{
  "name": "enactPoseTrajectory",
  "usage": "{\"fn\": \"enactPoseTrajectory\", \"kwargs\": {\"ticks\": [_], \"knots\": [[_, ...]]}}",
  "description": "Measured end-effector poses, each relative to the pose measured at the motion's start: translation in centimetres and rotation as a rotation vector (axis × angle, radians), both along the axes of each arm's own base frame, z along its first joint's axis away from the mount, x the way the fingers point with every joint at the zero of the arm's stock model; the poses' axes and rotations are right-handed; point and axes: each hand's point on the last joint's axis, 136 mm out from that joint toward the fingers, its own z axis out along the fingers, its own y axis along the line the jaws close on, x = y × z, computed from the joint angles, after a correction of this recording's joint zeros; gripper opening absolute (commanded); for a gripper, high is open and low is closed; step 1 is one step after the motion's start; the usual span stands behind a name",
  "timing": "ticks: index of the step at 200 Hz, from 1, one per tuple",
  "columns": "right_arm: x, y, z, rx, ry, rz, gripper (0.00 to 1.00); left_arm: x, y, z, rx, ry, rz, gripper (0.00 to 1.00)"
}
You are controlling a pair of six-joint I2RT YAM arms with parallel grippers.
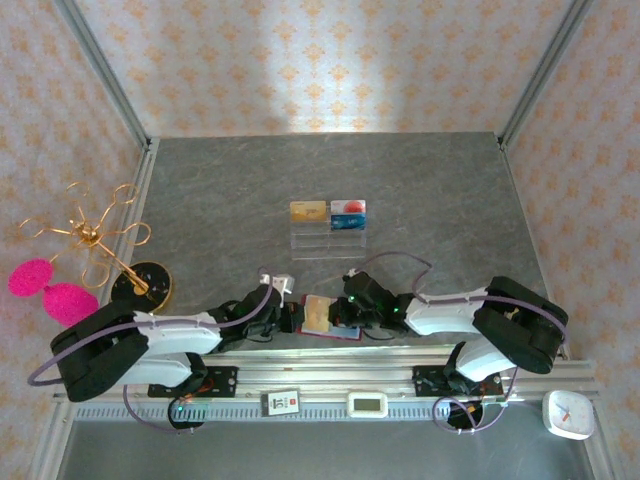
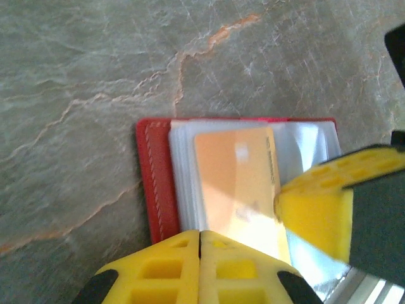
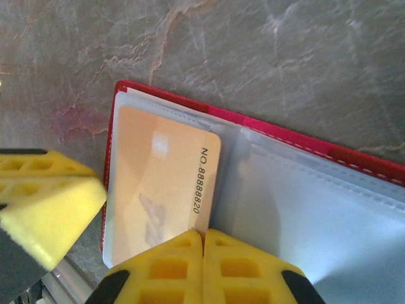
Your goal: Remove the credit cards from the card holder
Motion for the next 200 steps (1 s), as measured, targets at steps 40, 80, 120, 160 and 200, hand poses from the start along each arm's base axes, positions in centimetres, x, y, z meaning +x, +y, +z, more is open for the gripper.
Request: {"fn": "enactPoseTrajectory", "kwargs": {"ticks": [40,80,120,160,200], "knots": [[0.2,-0.5,0.1,-0.019,-0.010,0.008,0.00,0.5,0.2,2.7,-0.053,-0.070,0.023,0.11],[0.2,-0.5,0.1,-0.035,-0.023,0.035,0.00,1.8,-1.4,3.9,-0.058,-0.100,0.008,0.08],[0.3,-0.3,0.1,-0.048,-0.032,0.054,0.00,2.0,-2.6,1.2,-0.018,-0.038,-0.023,0.00],[0.3,-0.4,0.1,-0.055,-0.036,0.060,0.00,2.1,-2.5,0.1,0.005,-0.016,-0.018,0.00],[-0.1,-1.0,0.2,-0.054,-0.037,0.058,0.00,2.0,-2.4,0.0,0.002,-0.017,-0.018,0.00]]}}
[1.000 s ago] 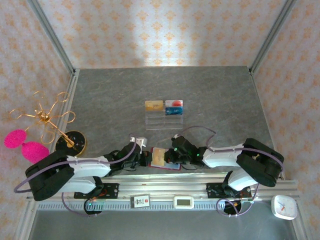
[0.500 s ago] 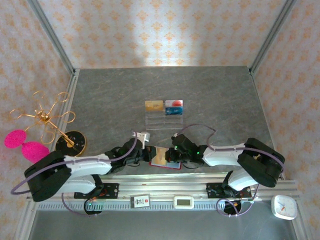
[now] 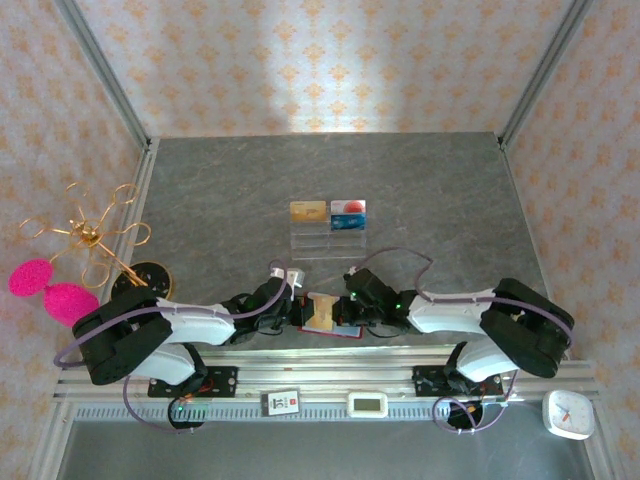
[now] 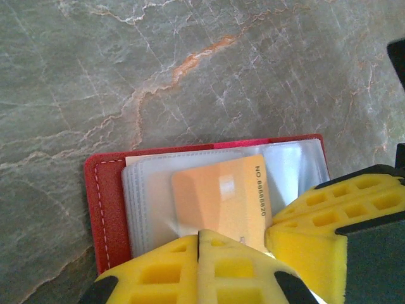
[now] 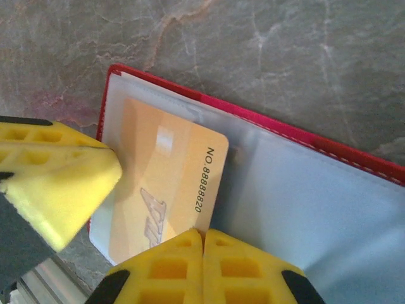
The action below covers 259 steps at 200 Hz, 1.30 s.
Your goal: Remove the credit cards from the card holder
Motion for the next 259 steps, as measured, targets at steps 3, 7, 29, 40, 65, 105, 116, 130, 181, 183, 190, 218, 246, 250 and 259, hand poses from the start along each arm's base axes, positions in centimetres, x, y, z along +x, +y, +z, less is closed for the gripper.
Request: {"fn": "enactPoseTrajectory", "kwargs": {"ticks": [3,7,29,40,65,105,116,130,181,183,190,218,246,250,259], "knots": [[0.0,-0.1,0.0,0.000,0.000,-0.002,0.00,0.0,0.0,0.0,-0.001,-0.001,0.000,0.00],[0.0,-0.1,0.0,0.000,0.000,-0.002,0.00,0.0,0.0,0.0,-0.001,-0.001,0.000,0.00],[0.0,-0.2,0.0,0.001,0.000,-0.003,0.00,0.0,0.0,0.0,-0.002,-0.001,-0.001,0.00],[0.0,-0.2,0.0,0.003,0.001,-0.005,0.11,-0.1,0.0,0.0,-0.003,-0.001,-0.002,0.00],[0.0,0.2,0.3,0.034,-0.002,0.000,0.25,-0.1,0.0,0.0,-0.008,-0.001,-0.003,0.00],[0.1,0.8,0.4,0.087,0.007,0.003,0.22,-0.2,0.0,0.0,-0.010,0.001,-0.005,0.00],[0.2,1.1,0.3,0.099,0.010,0.004,0.17,-0.2,-0.1,0.0,-0.009,0.002,-0.007,0.00],[0.3,1.2,0.0,0.103,0.017,-0.005,0.09,-0.3,-0.2,-0.1,-0.007,0.000,-0.011,0.00],[0.8,-0.6,-0.1,0.083,0.018,-0.057,0.00,-0.5,0.0,0.0,-0.002,0.001,-0.011,0.00],[0.9,-0.8,0.0,0.081,0.015,-0.063,0.00,-0.6,0.0,0.1,-0.002,0.001,-0.011,0.00],[1.0,-1.5,0.0,0.069,0.010,-0.080,0.00,-0.6,0.1,0.1,-0.003,0.000,-0.011,0.00],[1.1,-3.1,0.9,0.045,-0.017,-0.107,0.00,-0.8,0.4,0.1,0.000,0.003,-0.011,0.00],[0.8,-3.6,0.5,0.015,-0.015,-0.096,0.00,-1.0,0.5,0.5,-0.001,-0.001,-0.013,0.04],[0.7,-3.6,0.4,0.011,-0.012,-0.095,0.00,-1.0,0.5,0.8,-0.006,-0.006,-0.013,0.05],[0.7,-3.7,0.2,0.002,-0.009,-0.091,0.00,-0.8,0.4,1.5,-0.021,-0.020,-0.015,0.05]]}}
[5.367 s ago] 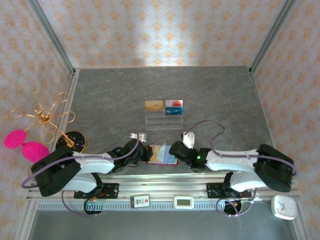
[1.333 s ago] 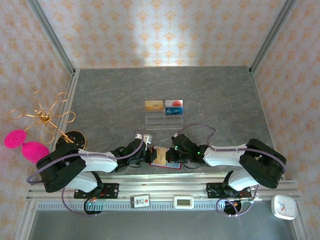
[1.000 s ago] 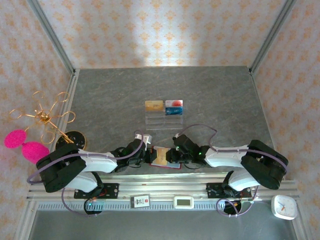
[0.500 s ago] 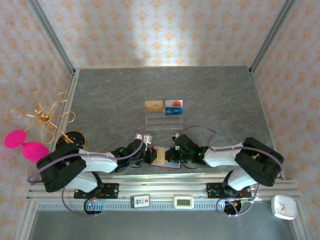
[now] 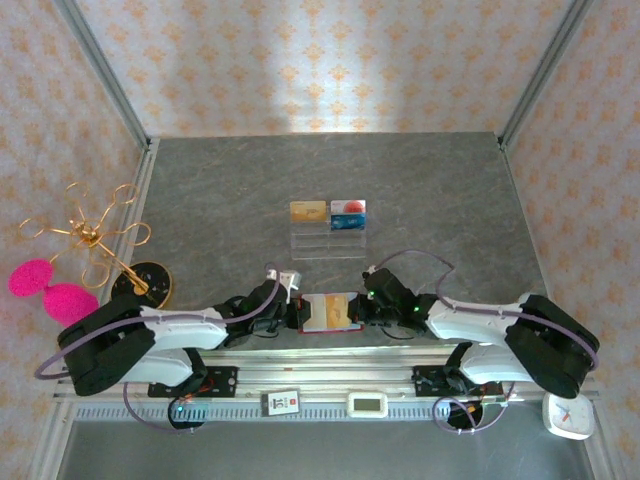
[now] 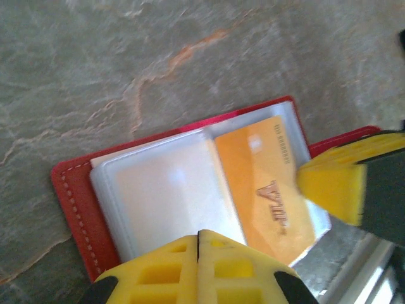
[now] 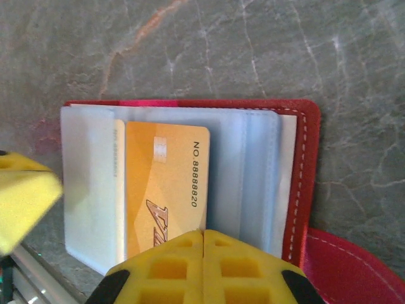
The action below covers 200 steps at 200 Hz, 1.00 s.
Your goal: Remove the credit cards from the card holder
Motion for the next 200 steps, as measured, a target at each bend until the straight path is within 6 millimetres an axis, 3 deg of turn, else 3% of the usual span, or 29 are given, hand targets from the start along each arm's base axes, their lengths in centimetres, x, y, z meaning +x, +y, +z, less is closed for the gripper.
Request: {"fn": "enactPoseTrajectory", "kwargs": {"ticks": [29,43,63,89,143,169,200], "knots": [[0.2,0.3,-0.2,-0.014,0.001,0.011,0.00,1.0,-1.7,3.0,-0.050,-0.062,-0.024,0.00],[0.3,0.4,-0.3,-0.016,0.000,0.017,0.00,1.2,-2.9,3.5,-0.061,-0.068,-0.046,0.00],[0.3,0.4,-0.2,-0.018,-0.002,0.020,0.00,1.1,-4.2,1.9,-0.042,-0.032,-0.082,0.00],[0.3,0.4,-0.2,-0.018,-0.002,0.020,0.00,0.3,-3.9,-1.7,0.030,0.044,-0.100,0.00],[0.4,0.6,-0.2,-0.013,-0.006,0.020,0.00,0.4,-3.8,-0.9,0.032,0.036,-0.095,0.00],[0.4,0.7,-0.2,-0.003,-0.010,0.023,0.18,0.2,-3.5,-1.7,0.056,0.053,-0.092,0.00],[0.5,1.2,0.1,0.024,-0.011,0.026,0.26,0.4,-3.7,-1.8,0.060,0.054,-0.090,0.00]]}}
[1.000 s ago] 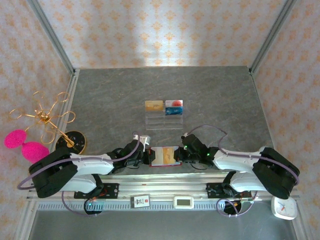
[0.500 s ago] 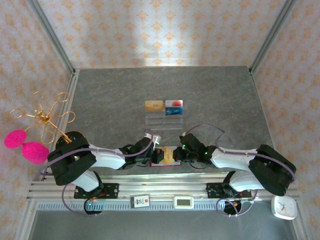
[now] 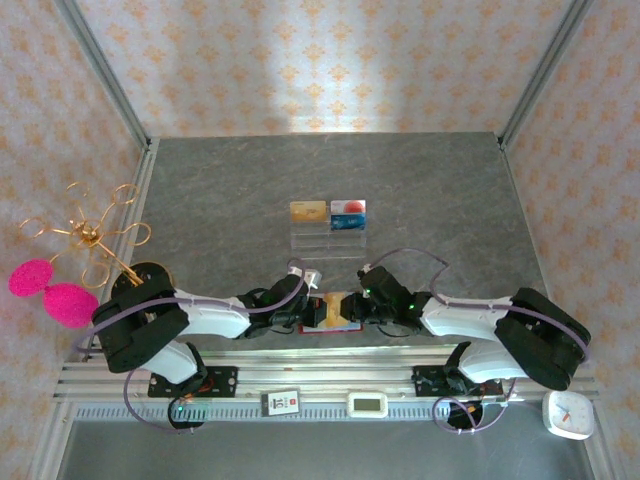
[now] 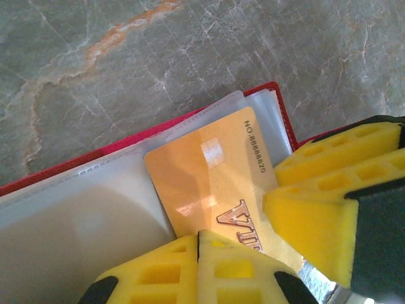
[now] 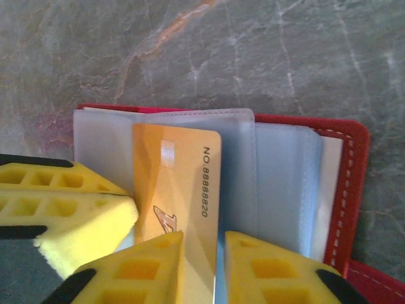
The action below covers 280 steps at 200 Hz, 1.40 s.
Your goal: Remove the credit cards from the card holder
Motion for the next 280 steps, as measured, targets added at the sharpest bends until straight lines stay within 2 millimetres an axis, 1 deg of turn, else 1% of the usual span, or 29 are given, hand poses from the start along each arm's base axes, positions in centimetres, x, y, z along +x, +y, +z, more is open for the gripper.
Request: {"fn": "enactPoseTrajectory", "kwargs": {"ticks": [9,23,51,76,90,104,115,125,137,145,157,171,183,196,209,220,231,246,260,280], "knots": [[0.0,0.2,0.0,0.007,-0.001,0.004,0.27,0.1,-0.1,0.0,-0.002,0.000,0.000,0.00],[0.1,0.5,0.1,0.022,-0.001,0.008,0.26,0.2,-0.4,-0.1,-0.008,-0.002,-0.002,0.00],[0.1,0.7,0.0,0.030,0.002,0.009,0.13,0.3,-0.5,0.0,-0.016,-0.005,-0.002,0.00],[0.3,0.5,0.5,0.029,-0.014,-0.003,0.07,0.3,-0.5,0.1,-0.019,-0.005,0.001,0.00],[0.7,0.0,1.5,0.024,-0.051,-0.017,0.04,0.2,-0.4,0.1,-0.020,-0.005,0.003,0.00],[0.9,-0.7,2.7,0.022,-0.097,-0.025,0.03,0.1,-0.1,0.2,-0.023,-0.004,0.007,0.06],[1.1,-1.0,4.1,0.030,-0.149,-0.017,0.01,0.2,0.3,0.4,-0.025,-0.005,0.016,0.12],[1.3,-1.2,5.3,0.041,-0.194,-0.010,0.00,0.4,0.8,0.8,-0.034,-0.007,0.035,0.16],[1.6,-1.3,6.6,0.045,-0.247,-0.002,0.00,1.0,1.3,2.0,-0.060,-0.023,0.059,0.22],[1.9,-1.2,7.6,0.048,-0.285,0.006,0.00,1.5,1.5,3.3,-0.089,-0.044,0.076,0.27],[2.3,-0.9,9.1,0.051,-0.336,0.026,0.00,2.2,1.8,5.6,-0.131,-0.090,0.100,0.34],[3.2,-0.2,11.4,0.047,-0.407,0.059,0.00,2.8,2.1,8.6,-0.172,-0.154,0.122,0.42],[4.3,0.5,13.7,0.033,-0.479,0.087,0.00,3.3,2.5,11.2,-0.196,-0.213,0.142,0.49],[6.0,1.2,16.7,0.026,-0.569,0.108,0.00,3.6,3.2,13.9,-0.217,-0.278,0.167,0.55],[7.8,1.4,19.3,0.017,-0.655,0.126,0.00,3.8,4.1,16.3,-0.233,-0.333,0.197,0.60],[9.1,1.3,20.9,0.006,-0.714,0.146,0.00,3.8,4.8,17.6,-0.241,-0.367,0.218,0.62],[10.4,1.1,22.1,-0.019,-0.766,0.181,0.00,3.9,5.5,18.5,-0.241,-0.386,0.240,0.63],[12.1,1.4,23.0,-0.060,-0.815,0.246,0.00,4.0,6.2,18.7,-0.219,-0.395,0.258,0.65],[13.2,2.3,23.1,-0.100,-0.837,0.336,0.00,3.9,6.7,18.1,-0.185,-0.389,0.262,0.66],[14.4,4.1,22.9,-0.141,-0.859,0.485,0.00,3.7,7.3,17.1,-0.136,-0.369,0.261,0.67]]}}
